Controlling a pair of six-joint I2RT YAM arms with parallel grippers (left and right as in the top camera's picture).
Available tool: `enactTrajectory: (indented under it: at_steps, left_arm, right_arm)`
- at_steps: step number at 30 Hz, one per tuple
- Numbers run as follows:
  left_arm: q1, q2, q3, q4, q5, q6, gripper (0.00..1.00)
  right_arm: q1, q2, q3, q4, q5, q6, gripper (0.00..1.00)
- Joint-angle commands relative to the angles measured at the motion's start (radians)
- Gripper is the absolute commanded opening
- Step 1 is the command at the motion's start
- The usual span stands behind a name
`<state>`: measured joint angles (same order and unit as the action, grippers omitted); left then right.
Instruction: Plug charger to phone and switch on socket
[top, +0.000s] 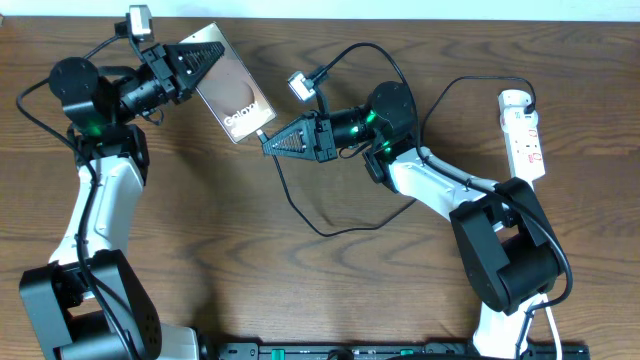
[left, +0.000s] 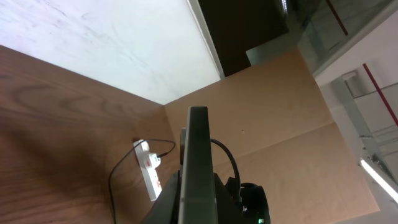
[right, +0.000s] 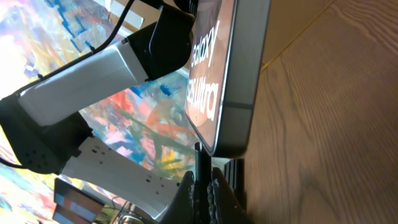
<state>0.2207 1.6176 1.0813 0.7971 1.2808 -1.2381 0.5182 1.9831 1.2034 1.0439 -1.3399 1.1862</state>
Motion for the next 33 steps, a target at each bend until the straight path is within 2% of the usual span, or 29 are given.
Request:
enactTrajectory:
  at_steps: [1, 12, 27, 33]
  left_arm:
    - [-0.022, -0.017, 0.018, 0.012, 0.032, -0.015, 0.07]
    - [-0.023, -0.017, 0.018, 0.012, 0.032, -0.012, 0.07]
    - [-0.023, -0.017, 0.018, 0.012, 0.134, 0.033, 0.07]
    - [-0.024, -0.017, 0.018, 0.012, 0.133, 0.033, 0.07]
  right_arm:
    - [0.000, -0.005, 0.008, 0.003, 0.031, -0.020, 0.01]
    - [0.000, -0.005, 0.008, 0.003, 0.031, -0.021, 0.01]
    - [0.000, -0.005, 0.008, 0.003, 0.031, -0.021, 0.01]
    - [0.000, -0.005, 0.008, 0.003, 0.032, -0.020, 0.01]
